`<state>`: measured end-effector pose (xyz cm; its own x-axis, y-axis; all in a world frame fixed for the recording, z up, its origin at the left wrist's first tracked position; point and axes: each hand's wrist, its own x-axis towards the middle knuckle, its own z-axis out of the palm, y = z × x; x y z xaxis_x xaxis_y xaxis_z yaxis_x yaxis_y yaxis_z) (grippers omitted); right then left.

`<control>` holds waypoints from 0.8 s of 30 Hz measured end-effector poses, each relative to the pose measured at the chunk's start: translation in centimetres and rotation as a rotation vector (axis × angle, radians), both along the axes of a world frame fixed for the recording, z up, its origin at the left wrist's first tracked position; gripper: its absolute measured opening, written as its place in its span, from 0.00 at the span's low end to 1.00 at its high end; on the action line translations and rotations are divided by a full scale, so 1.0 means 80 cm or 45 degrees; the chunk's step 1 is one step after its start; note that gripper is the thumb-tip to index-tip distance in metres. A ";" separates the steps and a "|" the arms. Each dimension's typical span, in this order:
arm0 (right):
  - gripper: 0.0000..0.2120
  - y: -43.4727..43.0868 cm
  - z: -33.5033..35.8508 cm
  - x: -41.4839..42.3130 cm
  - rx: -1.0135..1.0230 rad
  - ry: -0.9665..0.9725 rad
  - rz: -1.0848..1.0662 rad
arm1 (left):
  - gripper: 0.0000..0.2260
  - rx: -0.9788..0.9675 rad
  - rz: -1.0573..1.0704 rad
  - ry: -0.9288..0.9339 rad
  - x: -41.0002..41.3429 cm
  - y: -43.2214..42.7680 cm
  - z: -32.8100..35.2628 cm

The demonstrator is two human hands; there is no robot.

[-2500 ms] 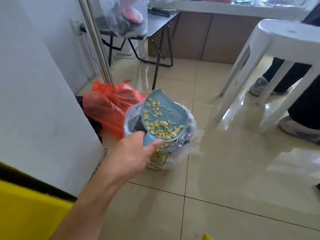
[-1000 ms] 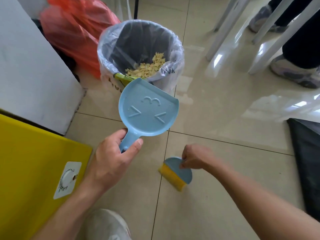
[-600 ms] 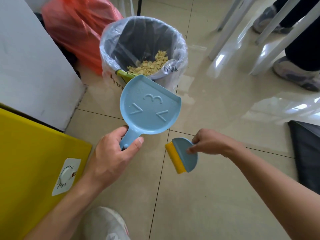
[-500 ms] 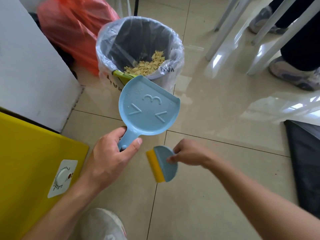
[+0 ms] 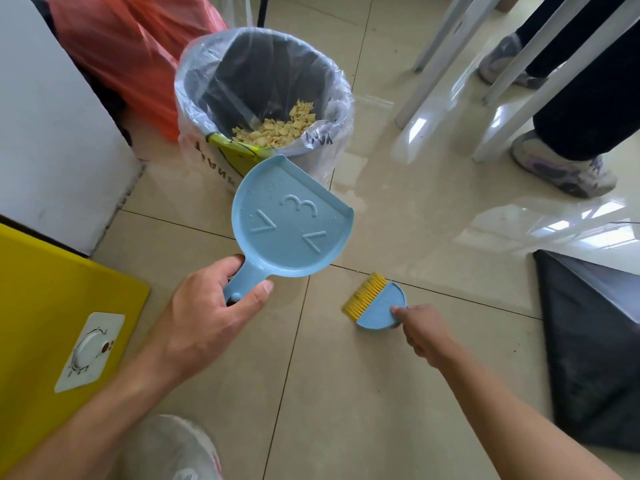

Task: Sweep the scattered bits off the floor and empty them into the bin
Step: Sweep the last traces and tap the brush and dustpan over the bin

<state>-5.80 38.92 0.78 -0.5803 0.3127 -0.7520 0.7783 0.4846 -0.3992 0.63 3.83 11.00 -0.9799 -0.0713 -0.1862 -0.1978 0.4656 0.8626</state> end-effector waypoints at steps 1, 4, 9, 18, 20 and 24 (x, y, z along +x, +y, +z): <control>0.13 0.006 0.001 0.006 0.000 -0.004 -0.029 | 0.18 -0.018 -0.016 0.008 0.002 0.000 -0.003; 0.12 0.015 0.004 0.028 -0.063 -0.003 -0.135 | 0.19 -0.126 -0.093 0.037 0.009 -0.001 -0.017; 0.13 0.032 0.024 0.027 -0.099 0.221 -0.262 | 0.14 -0.134 -0.188 -0.140 0.032 -0.006 -0.072; 0.10 0.037 0.060 -0.082 1.096 0.485 0.843 | 0.15 -0.171 -0.201 -0.276 0.040 -0.013 -0.105; 0.10 0.016 0.044 -0.075 1.145 0.355 1.074 | 0.15 -0.171 -0.214 -0.268 0.040 -0.013 -0.106; 0.08 -0.026 0.023 -0.021 1.084 0.366 1.439 | 0.15 -0.161 -0.226 -0.273 0.042 -0.012 -0.108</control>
<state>-7.45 36.81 2.63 -0.9121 -0.1225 -0.3913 -0.2317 0.9414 0.2453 3.99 2.85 2.34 -0.9184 0.0620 -0.3907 -0.2749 0.6102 0.7430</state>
